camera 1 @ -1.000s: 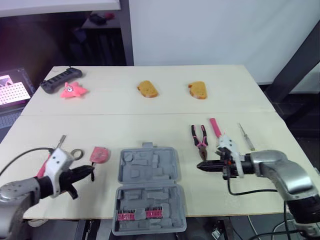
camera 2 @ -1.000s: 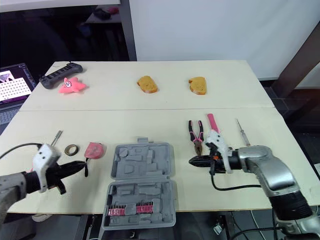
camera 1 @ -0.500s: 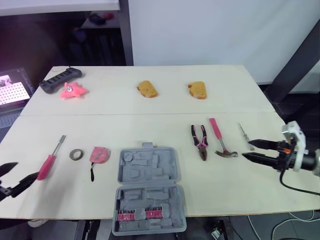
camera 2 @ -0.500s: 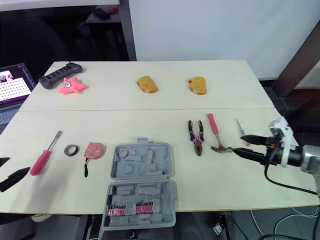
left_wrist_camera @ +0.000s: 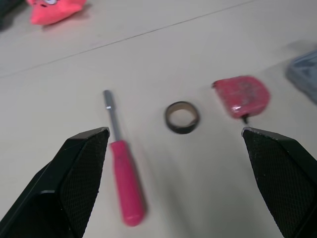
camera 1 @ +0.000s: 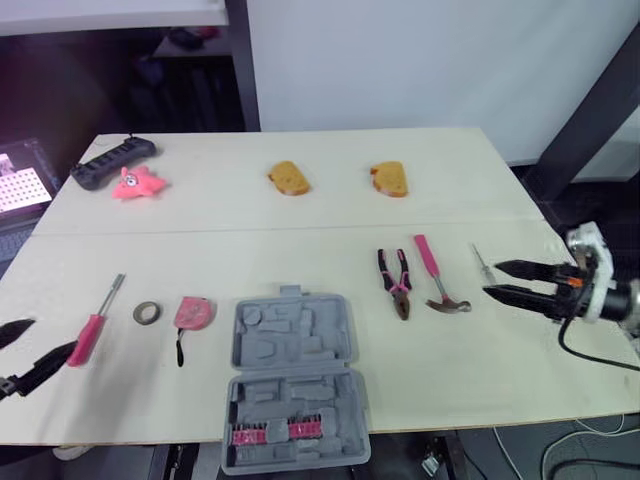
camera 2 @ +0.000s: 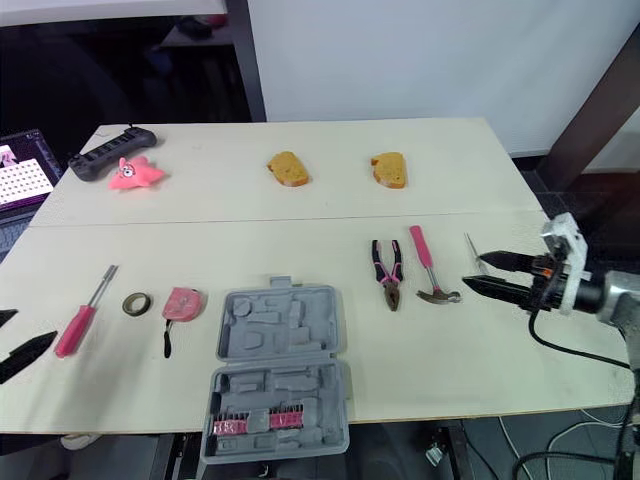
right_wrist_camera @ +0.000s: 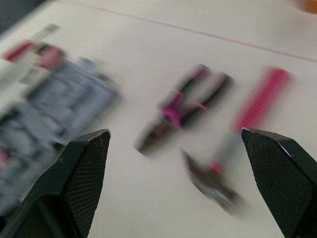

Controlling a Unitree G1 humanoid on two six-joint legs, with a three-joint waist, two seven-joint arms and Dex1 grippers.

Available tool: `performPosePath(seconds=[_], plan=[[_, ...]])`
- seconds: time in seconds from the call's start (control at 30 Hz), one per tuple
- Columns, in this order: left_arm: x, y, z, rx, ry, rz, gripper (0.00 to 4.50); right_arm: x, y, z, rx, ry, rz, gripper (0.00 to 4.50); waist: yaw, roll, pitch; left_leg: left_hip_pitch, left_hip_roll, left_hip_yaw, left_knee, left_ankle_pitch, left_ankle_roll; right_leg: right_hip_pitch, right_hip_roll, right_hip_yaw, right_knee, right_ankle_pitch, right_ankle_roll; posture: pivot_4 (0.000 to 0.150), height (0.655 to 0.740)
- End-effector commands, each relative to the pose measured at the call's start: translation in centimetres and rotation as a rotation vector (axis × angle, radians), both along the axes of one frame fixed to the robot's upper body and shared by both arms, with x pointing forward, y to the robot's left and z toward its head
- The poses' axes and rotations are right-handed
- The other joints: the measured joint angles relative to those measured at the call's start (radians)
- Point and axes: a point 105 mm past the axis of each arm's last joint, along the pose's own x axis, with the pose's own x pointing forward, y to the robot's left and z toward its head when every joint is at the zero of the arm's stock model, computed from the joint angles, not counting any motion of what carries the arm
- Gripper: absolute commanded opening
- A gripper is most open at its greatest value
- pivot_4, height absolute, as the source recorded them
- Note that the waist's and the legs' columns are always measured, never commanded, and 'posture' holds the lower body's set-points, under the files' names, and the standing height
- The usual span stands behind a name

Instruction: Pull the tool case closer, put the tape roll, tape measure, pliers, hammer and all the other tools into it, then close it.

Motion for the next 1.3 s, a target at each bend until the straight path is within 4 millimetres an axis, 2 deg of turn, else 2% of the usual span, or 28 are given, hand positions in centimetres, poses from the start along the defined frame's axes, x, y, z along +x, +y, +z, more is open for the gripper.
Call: performPosePath(seconds=[0.03, 0.13, 0.23, 0.37, 0.5, 0.6, 0.77, 0.87, 0.93, 1.03, 1.1, 1.2, 1.3], plan=[[-1.1, -0.5, 1.2, 0.026, -0.045, 0.026, 4.5, -0.6, 4.0, 1.7, -0.04, -0.018, 0.2, 4.45, -0.003, 0.0, 0.0, 0.0, 0.0, 0.0, 0.0, 0.0, 0.0, 0.0, 0.0, 0.0, 0.0, 0.0, 0.0, 0.15, 0.7129], [-2.5, -1.2, 1.0, 0.031, -0.057, 0.074, 4.5, -1.1, 8.1, 3.6, -0.062, -0.067, 0.383, 4.45, -0.01, 0.0, 0.0, 0.0, 0.0, 0.001, -0.001, 0.0, 0.0, -0.001, 0.0, 0.0, 0.0, 0.0, 0.0, 0.15, 0.7129], [-4.3, -2.1, 0.7, 0.019, -0.079, 0.137, 4.5, -1.7, 11.5, 5.2, -0.087, -0.101, 0.541, 4.45, -0.011, -0.001, 0.0, 0.0, 0.0, 0.001, -0.001, 0.0, 0.0, -0.001, -0.001, 0.001, 0.0, 0.0, -0.001, 0.15, 0.7129], [-6.6, -3.5, -0.5, -0.015, -0.087, 0.24, 4.5, -1.8, 14.3, 6.1, -0.131, -0.139, 0.675, 4.45, -0.007, -0.002, 0.0, 0.0, 0.0, 0.001, -0.002, 0.0, 0.0, -0.001, -0.001, 0.001, -0.004, 0.0, -0.001, 0.15, 0.7129], [-8.0, -4.6, -1.2, -0.069, -0.092, 0.312, 4.5, -1.9, 16.0, 6.7, -0.177, -0.153, 0.778, 4.45, -0.005, -0.003, -0.001, -0.001, 0.0, 0.001, -0.002, 0.0, 0.0, 0.0, -0.002, 0.0, -0.009, 0.0, -0.002, 0.15, 0.7129], [-8.1, -4.7, -0.8, -0.065, -0.114, 0.34, 4.5, -1.8, 16.8, 7.6, -0.169, -0.177, 0.816, 4.45, -0.005, -0.004, -0.001, -0.001, 0.0, 0.001, -0.001, 0.0, 0.0, -0.002, -0.002, 0.0, -0.01, 0.0, -0.003, 0.15, 0.7129], [-7.7, -5.1, -0.7, -0.059, -0.114, 0.327, 4.5, -1.7, 17.1, 7.6, -0.177, -0.177, 0.826, 4.45, -0.009, -0.005, -0.001, -0.002, 0.0, 0.001, -0.002, 0.0, 0.0, 0.001, -0.002, 0.0, -0.012, 0.0, -0.003, 0.15, 0.7129], [-6.6, -5.0, -0.8, -0.03, -0.1, 0.314, 4.5, -1.7, 17.0, 7.8, -0.172, -0.178, 0.81, 4.45, -0.01, -0.004, -0.001, -0.002, 0.0, 0.001, -0.003, 0.0, 0.0, 0.0, -0.002, 0.0, -0.011, 0.0, -0.003, 0.15, 0.7129], [-4.6, -4.5, -0.3, -0.093, -0.108, 0.312, 4.5, -1.6, 16.9, 7.9, -0.173, -0.197, 0.789, 4.45, -0.007, -0.004, -0.001, -0.002, 0.0, 0.001, -0.003, 0.0, 0.0, 0.0, -0.001, 0.0, -0.011, 0.001, -0.003, 0.15, 0.7129], [0.7, -2.7, 2.1, -0.022, -0.148, 0.318, 4.5, -1.8, 16.6, 7.7, -0.181, -0.192, 0.731, 4.45, 0.011, -0.004, -0.001, -0.002, 0.0, -0.002, -0.002, 0.0, 0.0, -0.002, -0.001, -0.003, -0.01, 0.001, -0.003, 0.15, 0.7129], [3.1, -2.5, 1.4, -0.027, -0.034, 0.285, 4.5, -2.1, 16.4, 7.6, -0.196, -0.197, 0.716, 4.45, 0.016, -0.006, -0.002, -0.001, 0.0, -0.004, -0.002, 0.001, -0.001, -0.001, -0.001, -0.004, -0.01, 0.001, -0.004, 0.15, 0.7129], [4.9, -3.3, 1.1, -0.048, 0.047, 0.181, 4.5, -2.8, 16.7, 8.3, -0.167, -0.21, 0.707, 4.45, 0.002, -0.005, -0.002, -0.002, 0.0, 0.004, -0.002, 0.0, -0.001, 0.0, -0.003, 0.0, -0.011, 0.003, -0.001, 0.15, 0.7129], [6.8, -3.4, 0.9, -0.009, 0.107, 0.118, 3.73, -3.1, 16.7, 8.4, -0.161, -0.224, 0.68, 4.5, -0.001, -0.006, -0.002, -0.003, 0.0, 0.002, -0.006, 0.0, 0.0, -0.002, -0.003, -0.002, -0.011, 0.004, 0.002, 0.15, 0.7129]])
